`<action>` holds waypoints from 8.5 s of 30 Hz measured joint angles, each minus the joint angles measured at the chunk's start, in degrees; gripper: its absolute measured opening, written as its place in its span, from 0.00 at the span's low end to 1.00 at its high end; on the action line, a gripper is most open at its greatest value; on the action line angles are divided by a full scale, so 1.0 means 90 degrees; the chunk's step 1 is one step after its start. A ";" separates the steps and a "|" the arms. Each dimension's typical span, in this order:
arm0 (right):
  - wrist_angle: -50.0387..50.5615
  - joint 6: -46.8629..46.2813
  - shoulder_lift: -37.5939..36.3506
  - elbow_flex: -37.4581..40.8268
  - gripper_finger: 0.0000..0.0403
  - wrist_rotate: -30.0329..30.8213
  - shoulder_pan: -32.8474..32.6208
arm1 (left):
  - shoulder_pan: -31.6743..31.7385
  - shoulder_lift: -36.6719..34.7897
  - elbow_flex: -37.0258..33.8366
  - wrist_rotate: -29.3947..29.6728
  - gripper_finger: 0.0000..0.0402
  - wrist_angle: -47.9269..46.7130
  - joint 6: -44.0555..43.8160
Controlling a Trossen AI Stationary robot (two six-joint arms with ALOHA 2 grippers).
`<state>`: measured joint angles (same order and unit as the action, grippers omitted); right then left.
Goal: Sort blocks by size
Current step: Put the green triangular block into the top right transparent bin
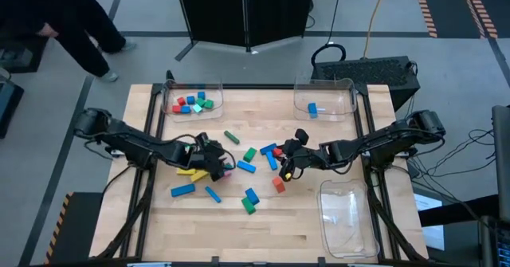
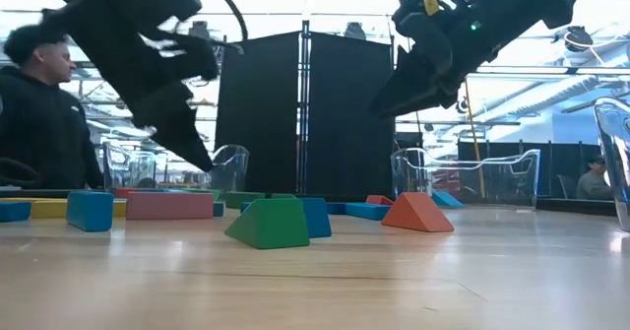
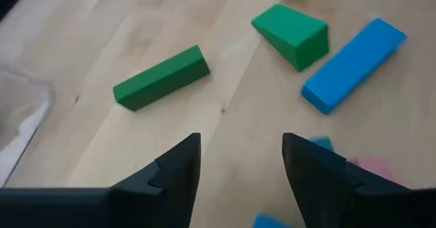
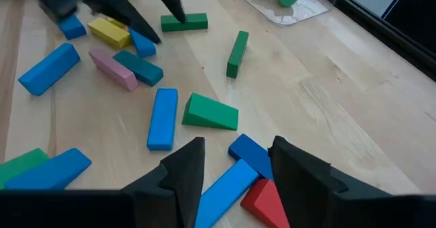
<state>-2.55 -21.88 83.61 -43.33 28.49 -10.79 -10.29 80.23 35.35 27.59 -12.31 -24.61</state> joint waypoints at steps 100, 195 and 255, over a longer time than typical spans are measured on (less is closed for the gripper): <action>-0.2229 0.1442 0.1566 -0.0002 0.59 -0.1715 -0.0010 | 0.0171 0.1826 0.1146 -0.2700 0.32 0.3149 0.3135; 0.4300 0.0464 -0.1846 -0.0658 0.33 -0.2568 0.4915 | 0.0044 0.0590 0.0505 -0.0834 0.79 0.1597 0.1131; 0.7963 0.2246 0.2161 -0.3823 0.38 -0.2540 0.7164 | -0.0111 0.0595 0.0505 -0.0693 0.79 0.1735 0.1281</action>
<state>69.12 -1.66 103.07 -77.73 5.63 53.69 -11.29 85.58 39.90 21.35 3.31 -13.08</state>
